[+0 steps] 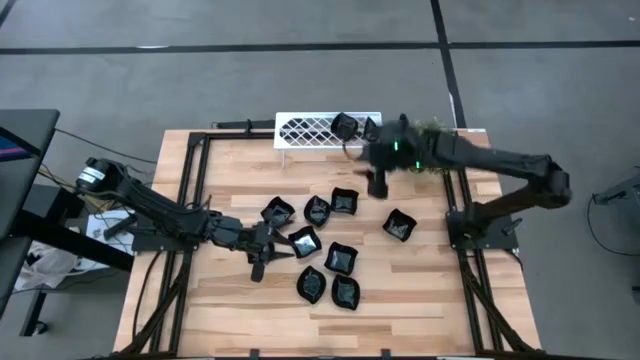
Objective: Pick & Place Mini shaped plates
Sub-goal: Stack the leaf shaped plate on top of the leaf shaped plate on the shelf
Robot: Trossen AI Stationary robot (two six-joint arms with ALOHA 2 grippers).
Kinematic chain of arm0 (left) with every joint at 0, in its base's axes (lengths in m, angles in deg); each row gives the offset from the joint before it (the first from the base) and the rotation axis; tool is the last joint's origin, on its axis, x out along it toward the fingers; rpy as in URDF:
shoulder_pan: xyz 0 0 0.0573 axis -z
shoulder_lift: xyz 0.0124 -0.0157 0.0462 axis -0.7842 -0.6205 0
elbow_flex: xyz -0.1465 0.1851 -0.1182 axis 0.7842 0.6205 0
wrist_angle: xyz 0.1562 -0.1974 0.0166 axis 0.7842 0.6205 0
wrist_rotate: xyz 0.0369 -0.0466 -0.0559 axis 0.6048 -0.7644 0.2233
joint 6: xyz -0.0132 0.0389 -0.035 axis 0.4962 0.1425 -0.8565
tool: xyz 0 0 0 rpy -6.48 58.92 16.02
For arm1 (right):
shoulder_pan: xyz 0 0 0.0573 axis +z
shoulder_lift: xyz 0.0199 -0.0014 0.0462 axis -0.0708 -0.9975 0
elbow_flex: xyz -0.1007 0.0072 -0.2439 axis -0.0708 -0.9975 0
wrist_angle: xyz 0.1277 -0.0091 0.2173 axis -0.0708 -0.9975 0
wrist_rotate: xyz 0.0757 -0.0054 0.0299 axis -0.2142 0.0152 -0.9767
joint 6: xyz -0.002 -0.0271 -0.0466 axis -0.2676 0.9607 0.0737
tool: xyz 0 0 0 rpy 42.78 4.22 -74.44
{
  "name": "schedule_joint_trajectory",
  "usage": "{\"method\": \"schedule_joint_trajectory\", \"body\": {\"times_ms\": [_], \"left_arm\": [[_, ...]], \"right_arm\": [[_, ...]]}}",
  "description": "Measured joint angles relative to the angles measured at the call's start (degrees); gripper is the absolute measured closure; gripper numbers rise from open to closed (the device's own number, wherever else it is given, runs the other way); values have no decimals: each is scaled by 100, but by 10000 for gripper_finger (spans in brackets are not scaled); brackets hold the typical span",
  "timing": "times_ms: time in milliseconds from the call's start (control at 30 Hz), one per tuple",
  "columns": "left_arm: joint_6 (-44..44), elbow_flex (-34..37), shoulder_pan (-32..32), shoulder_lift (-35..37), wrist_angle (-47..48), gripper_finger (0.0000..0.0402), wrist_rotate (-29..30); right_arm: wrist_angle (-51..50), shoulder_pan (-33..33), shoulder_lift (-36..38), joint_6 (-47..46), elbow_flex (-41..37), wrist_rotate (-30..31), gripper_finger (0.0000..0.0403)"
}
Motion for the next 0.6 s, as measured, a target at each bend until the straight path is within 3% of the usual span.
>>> {"method": "schedule_joint_trajectory", "body": {"times_ms": [200,367,600], "left_arm": [[-109,-9,-115,-633,-687,279,-2],[-473,-217,-355,-913,-691,279,22],[-472,-470,-280,-1041,-702,279,-178]], "right_arm": [[947,1296,654,-1091,-1844,1060,248],[1579,2238,894,-2259,-2958,1939,249],[2646,3470,663,-3435,-3655,2002,249]]}}
